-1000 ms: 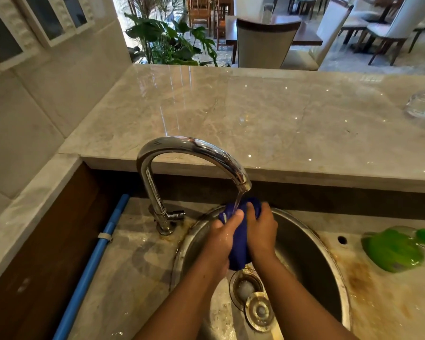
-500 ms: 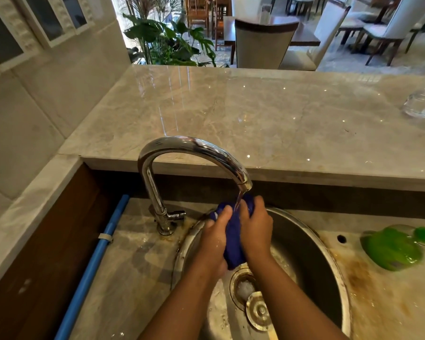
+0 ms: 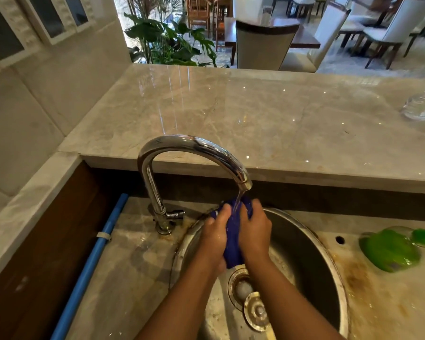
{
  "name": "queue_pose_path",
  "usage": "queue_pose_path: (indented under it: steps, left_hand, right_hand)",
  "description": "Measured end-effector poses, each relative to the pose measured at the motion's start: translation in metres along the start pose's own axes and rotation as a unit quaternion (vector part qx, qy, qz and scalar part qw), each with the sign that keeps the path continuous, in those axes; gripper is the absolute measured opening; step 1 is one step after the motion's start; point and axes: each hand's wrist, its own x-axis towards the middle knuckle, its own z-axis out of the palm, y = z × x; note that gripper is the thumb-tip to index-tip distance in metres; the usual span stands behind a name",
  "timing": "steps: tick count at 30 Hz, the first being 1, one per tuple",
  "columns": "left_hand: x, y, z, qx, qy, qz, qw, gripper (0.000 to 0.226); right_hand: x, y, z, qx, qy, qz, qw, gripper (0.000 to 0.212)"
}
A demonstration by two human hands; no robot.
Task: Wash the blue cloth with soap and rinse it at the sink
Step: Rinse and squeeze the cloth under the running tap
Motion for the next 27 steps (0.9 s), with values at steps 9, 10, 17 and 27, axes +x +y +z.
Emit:
queue_pose_path:
  steps: [9,10,17,27]
  left_hand:
    - [0.021,0.018,-0.008,0.058,0.061,0.059,0.995,0.032]
    - [0.022,0.015,-0.005,0.070,0.063,0.060,0.994,0.031]
    - [0.007,-0.008,0.002,0.016,-0.030,0.039,0.999,0.033]
    - [0.017,0.007,-0.005,0.027,0.071,0.030,0.997,0.034]
  right_hand:
    - [-0.033,-0.028,-0.015,0.115,-0.021,-0.051,0.992,0.017]
    - [-0.040,-0.030,-0.008,0.097,-0.026,-0.067,0.993,0.016]
    - [0.011,0.010,-0.002,0.003,0.017,0.043,0.999,0.014]
    - [-0.037,-0.022,0.000,0.059,-0.067,-0.081,0.993,0.013]
